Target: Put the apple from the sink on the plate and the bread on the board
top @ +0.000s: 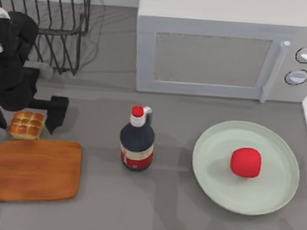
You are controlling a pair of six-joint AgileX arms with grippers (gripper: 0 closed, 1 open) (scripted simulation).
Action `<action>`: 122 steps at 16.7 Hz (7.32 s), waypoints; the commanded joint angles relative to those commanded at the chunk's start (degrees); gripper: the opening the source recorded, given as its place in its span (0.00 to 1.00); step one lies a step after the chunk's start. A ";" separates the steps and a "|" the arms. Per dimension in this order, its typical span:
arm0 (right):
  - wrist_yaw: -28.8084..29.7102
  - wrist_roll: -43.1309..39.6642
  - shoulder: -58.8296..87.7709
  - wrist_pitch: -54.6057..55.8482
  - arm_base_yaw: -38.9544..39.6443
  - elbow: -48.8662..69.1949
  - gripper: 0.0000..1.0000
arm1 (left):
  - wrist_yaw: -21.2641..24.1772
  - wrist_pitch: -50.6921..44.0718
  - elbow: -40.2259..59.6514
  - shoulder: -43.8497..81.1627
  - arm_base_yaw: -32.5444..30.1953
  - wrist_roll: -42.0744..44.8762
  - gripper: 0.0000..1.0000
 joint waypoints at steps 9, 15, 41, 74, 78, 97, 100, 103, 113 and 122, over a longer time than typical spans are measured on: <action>0.00 0.00 0.00 0.00 0.00 0.00 1.00 | 0.00 0.00 0.00 0.00 0.00 0.00 0.10; 0.00 0.00 0.00 0.00 0.00 0.00 1.00 | 0.00 0.00 0.00 0.00 0.00 0.00 0.00; 0.00 0.00 0.00 0.00 0.00 0.00 1.00 | -0.37 -16.47 0.72 -16.46 -2.93 -4.07 0.00; 0.00 0.00 0.00 0.00 0.00 0.00 1.00 | -0.59 -1.07 -17.98 -20.04 -5.23 -8.11 0.23; 0.00 0.00 0.00 0.00 0.00 0.00 1.00 | -0.59 -1.07 -17.98 -20.04 -5.23 -8.11 0.53; 0.00 0.00 0.00 0.00 0.00 0.00 1.00 | -0.58 0.81 -18.86 -23.42 -4.99 -7.60 1.00; 0.00 0.00 0.00 0.00 0.00 0.00 1.00 | -0.43 4.88 -22.75 -31.00 -4.16 -6.66 1.00; 0.00 0.00 0.00 0.00 0.00 0.00 1.00 | -0.24 10.24 -29.76 -42.37 -2.76 -5.45 1.00; 0.00 0.00 0.00 0.00 0.00 0.00 1.00 | -0.04 30.97 -60.75 -94.32 3.03 -0.73 1.00; 0.00 0.00 0.00 0.00 0.00 0.00 1.00 | -0.13 45.19 -73.64 -118.55 6.04 1.56 1.00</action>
